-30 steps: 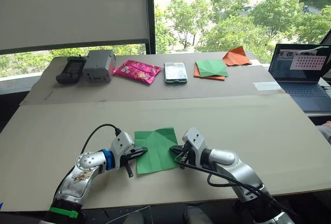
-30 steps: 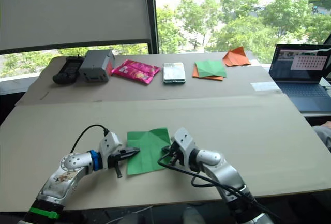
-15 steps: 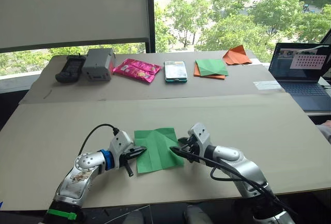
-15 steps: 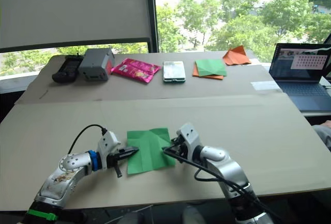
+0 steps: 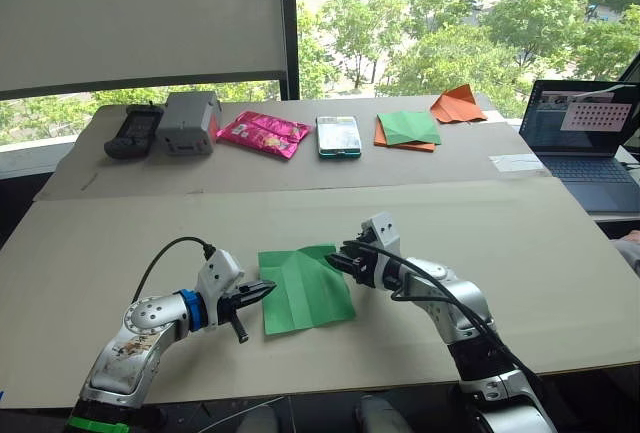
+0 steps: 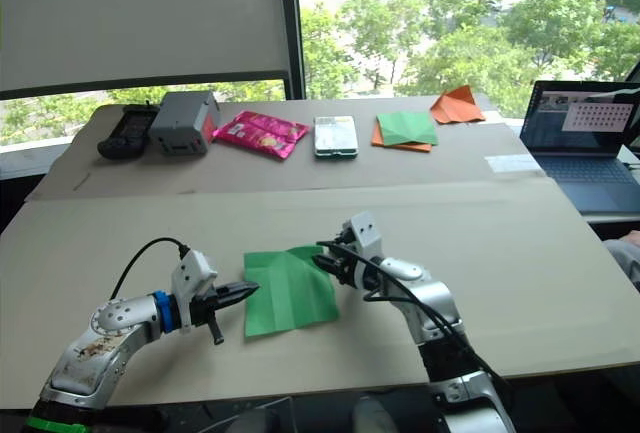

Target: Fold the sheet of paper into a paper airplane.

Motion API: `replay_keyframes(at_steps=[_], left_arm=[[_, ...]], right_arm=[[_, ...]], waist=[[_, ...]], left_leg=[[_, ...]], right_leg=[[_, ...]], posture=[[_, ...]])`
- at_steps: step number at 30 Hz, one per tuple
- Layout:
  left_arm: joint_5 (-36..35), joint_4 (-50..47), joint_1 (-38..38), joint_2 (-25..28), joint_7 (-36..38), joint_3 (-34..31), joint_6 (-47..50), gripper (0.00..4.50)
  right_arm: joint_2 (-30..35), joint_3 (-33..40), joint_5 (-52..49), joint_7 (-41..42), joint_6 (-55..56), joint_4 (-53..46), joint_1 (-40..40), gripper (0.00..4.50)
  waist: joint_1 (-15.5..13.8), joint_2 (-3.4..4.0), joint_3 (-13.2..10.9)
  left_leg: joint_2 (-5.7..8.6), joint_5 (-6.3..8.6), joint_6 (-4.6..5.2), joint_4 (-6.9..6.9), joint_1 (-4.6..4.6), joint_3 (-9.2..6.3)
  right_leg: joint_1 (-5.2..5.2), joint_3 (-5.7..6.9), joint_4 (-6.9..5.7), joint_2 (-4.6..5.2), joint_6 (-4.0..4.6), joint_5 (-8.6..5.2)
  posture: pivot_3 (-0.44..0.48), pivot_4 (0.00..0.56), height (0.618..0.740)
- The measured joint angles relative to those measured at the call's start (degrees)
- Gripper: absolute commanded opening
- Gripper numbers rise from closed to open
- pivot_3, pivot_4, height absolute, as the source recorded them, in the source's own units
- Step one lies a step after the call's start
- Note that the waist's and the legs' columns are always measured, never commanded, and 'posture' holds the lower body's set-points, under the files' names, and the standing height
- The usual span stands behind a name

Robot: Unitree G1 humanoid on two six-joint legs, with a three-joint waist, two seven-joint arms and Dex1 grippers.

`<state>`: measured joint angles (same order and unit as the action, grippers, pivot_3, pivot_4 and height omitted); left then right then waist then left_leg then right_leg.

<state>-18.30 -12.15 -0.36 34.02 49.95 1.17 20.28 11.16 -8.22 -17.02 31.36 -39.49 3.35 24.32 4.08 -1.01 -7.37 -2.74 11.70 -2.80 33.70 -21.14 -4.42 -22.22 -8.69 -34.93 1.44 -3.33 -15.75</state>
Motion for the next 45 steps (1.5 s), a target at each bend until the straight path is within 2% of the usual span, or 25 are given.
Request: replay_keyframes(at_steps=[3,8,14,19,23,28,34,41,45], left_arm=[[0.0,-0.5,0.5,0.1,0.0,0.0,0.0,0.0],[0.0,-0.6,0.6,0.7,0.0,-0.3,0.0,0.0],[0.0,-0.6,0.5,1.1,0.2,-0.3,0.0,0.0],[-0.1,-0.5,0.1,1.3,0.4,-0.2,0.0,0.0],[-0.2,-0.5,-0.4,1.7,0.8,-0.3,0.0,0.0],[-0.9,-0.5,-0.6,2.1,1.7,-0.3,0.1,0.0],[-1.1,-0.4,-1.1,2.8,2.7,-0.2,0.8,0.0],[-1.0,0.6,-2.1,3.1,4.1,0.1,1.3,0.0],[-1.0,1.0,-3.8,3.3,4.6,0.2,1.5,0.0]], right_arm=[[-0.2,0.2,0.0,0.1,0.5,0.7,0.1,1.83],[-0.1,0.2,0.0,0.1,0.5,0.6,-0.6,0.07],[-0.4,0.0,0.0,0.2,0.6,-0.9,-2.0,0.02],[-0.3,-0.8,0.2,1.1,4.1,-7.1,-6.4,0.02],[4.2,-5.5,4.2,2.3,10.0,-15.7,-10.4,0.02],[8.9,-12.8,14.6,0.6,17.9,-20.0,-13.3,0.02],[11.5,-17.8,22.8,0.7,25.2,-21.0,-12.7,0.02],[14.9,-23.1,24.9,10.7,22.0,-20.1,-7.5,0.02],[15.9,-25.3,27.5,13.4,20.8,-17.8,-5.0,0.02]], waist=[[0.0,0.0,0.0],[0.1,0.02,0.0],[0.0,0.02,0.0],[0.0,0.04,0.0],[0.0,0.04,0.0],[0.0,0.0,-0.1],[-0.1,-0.13,-0.1],[-0.2,-0.24,-0.2],[-0.4,-0.25,-0.2]], left_leg=[[0.0,0.0,0.0,-0.01,0.0,0.0],[0.0,0.0,0.0,-0.01,0.0,0.0],[0.0,0.0,0.0,-0.01,0.01,0.0],[0.0,0.0,-0.01,-0.02,-0.01,0.0],[-0.01,0.04,-0.06,-0.05,0.0,0.0],[-0.01,0.14,-0.24,-0.05,0.0,0.01],[-0.01,0.13,-0.23,-0.04,0.01,0.02],[-0.01,0.02,-0.05,-0.03,0.03,0.01],[-0.01,0.01,-0.04,0.0,0.01,0.02]], right_leg=[[-0.01,0.0,-0.01,0.0,0.0,0.0],[-0.01,0.0,-0.01,0.0,0.0,0.0],[-0.01,0.0,-0.01,0.0,0.0,0.0],[-0.03,0.0,0.0,0.0,0.0,0.0],[-0.04,0.0,0.05,0.01,0.01,-0.02],[-0.12,0.0,0.07,0.02,0.03,-0.02],[-0.11,0.0,0.08,0.02,0.03,-0.03],[-0.08,0.01,0.06,0.02,0.03,-0.02],[-0.07,0.01,0.07,0.02,0.03,-0.02]], posture=[[0.0,0.15,0.74],[0.0,0.15,0.74],[0.0,0.15,0.74],[0.0,0.15,0.74],[0.0,0.15,0.74],[0.0,0.15,0.74],[0.0,0.15,0.74],[0.0,0.15,0.74],[0.0,0.15,0.74]])
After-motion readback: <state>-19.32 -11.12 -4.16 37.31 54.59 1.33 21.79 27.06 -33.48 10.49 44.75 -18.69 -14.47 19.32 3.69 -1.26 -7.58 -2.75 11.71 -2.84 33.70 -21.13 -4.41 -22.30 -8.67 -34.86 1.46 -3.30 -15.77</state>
